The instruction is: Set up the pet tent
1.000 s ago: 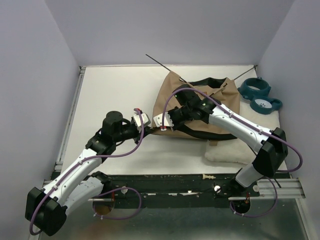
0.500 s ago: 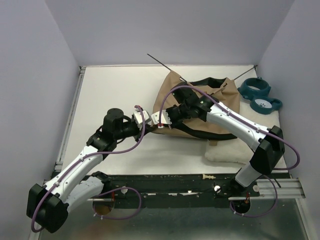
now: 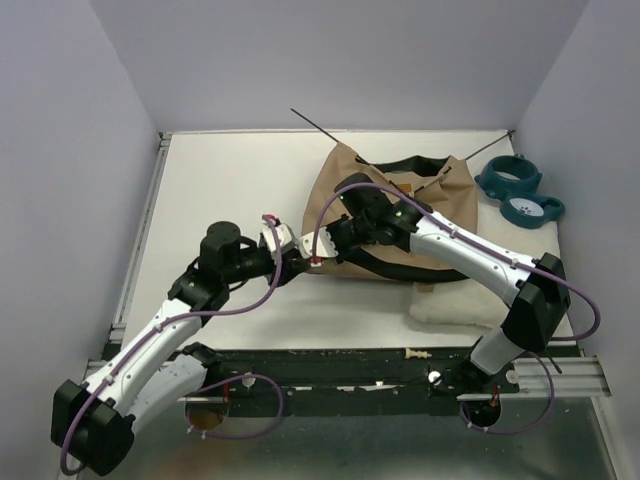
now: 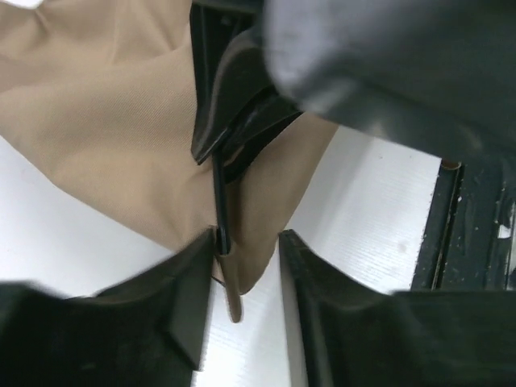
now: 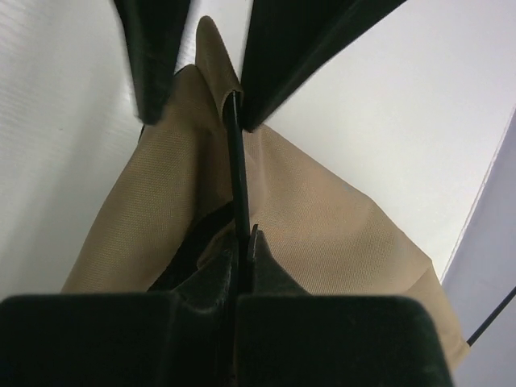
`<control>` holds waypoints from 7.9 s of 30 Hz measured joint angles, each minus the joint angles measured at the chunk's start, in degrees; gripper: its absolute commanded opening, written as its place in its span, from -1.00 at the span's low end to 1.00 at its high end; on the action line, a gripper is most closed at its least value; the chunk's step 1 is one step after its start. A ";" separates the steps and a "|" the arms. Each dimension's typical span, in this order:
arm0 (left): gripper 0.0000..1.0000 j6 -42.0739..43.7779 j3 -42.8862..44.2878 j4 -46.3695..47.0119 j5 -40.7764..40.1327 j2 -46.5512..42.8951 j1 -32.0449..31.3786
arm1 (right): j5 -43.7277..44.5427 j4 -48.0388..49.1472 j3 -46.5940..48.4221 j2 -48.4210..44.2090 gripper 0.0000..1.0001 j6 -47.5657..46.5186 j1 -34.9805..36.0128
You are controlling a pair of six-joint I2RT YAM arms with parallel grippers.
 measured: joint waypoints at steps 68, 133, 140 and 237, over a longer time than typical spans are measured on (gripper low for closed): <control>0.01 23.91 -13.79 12.31 10.80 3.32 5.40 | 0.31 0.72 2.23 1.20 -0.99 0.50 -0.87; -1.00 19.32 -12.24 3.98 4.85 -4.61 5.40 | -3.37 -5.64 3.45 2.62 -0.99 -2.47 -1.25; -1.00 19.34 -12.24 3.96 4.85 -4.98 5.40 | -3.30 -5.62 3.91 4.35 -0.99 -1.46 -0.17; -0.92 13.25 10.91 -30.86 11.13 10.67 5.75 | 1.14 2.49 -6.27 -0.74 -0.99 -11.17 3.58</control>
